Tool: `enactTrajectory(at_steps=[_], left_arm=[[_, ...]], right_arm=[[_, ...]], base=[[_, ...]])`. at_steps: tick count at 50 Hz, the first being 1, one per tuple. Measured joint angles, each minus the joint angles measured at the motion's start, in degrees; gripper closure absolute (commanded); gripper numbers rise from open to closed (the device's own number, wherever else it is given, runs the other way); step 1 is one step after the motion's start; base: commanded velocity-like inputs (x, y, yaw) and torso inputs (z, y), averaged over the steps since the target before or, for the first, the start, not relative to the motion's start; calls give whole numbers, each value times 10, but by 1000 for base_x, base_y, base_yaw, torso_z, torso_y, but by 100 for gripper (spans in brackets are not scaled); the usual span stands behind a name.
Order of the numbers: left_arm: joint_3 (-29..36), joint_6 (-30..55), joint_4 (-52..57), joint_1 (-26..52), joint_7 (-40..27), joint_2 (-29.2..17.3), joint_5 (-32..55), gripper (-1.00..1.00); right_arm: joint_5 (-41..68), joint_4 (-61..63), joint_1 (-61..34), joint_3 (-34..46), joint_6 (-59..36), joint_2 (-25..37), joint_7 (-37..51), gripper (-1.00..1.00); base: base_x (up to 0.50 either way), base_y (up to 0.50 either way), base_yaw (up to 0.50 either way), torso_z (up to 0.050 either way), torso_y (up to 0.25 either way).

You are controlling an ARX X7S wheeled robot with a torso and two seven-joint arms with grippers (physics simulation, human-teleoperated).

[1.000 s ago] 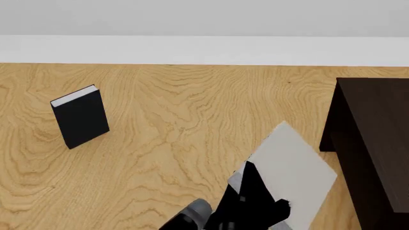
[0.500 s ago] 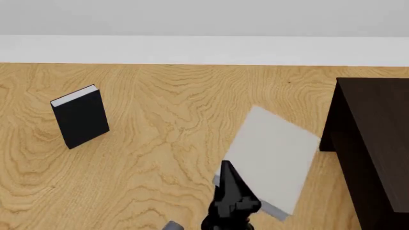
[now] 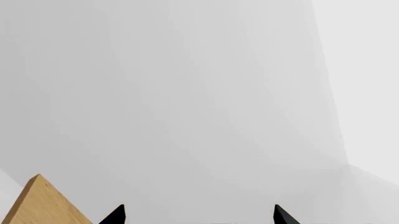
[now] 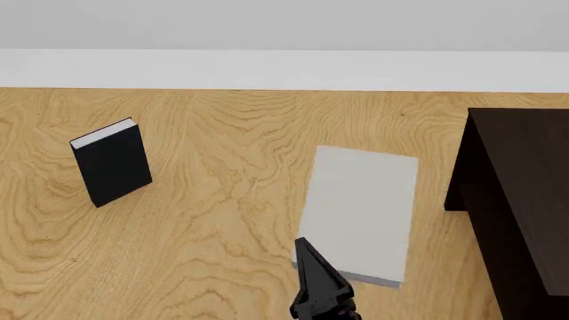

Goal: Pick up the book on the right and place it on the cabinet shelf.

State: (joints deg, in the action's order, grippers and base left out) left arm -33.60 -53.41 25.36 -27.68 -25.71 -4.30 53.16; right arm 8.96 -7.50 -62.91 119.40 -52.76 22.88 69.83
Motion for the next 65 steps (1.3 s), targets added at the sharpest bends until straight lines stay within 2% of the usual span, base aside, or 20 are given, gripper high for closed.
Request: enactTrajectory(at_steps=[28,46,65], left_arm=[[4,15,-11,9,-27,-6,-35,-100],[7,20,-16,11,-37,-9,-46,-100],[11,26,-21,15,-45,-13,-59,-100]], right_arm=[[-92,-98,-1,93,169,34,11,100],[-167,-191,4,137,268,52,69,100],[-171,-282,35,128,390,44,104,100]], base=[[0,0,0,0,1],[0,0,0,0,1],[0,0,0,1,2]])
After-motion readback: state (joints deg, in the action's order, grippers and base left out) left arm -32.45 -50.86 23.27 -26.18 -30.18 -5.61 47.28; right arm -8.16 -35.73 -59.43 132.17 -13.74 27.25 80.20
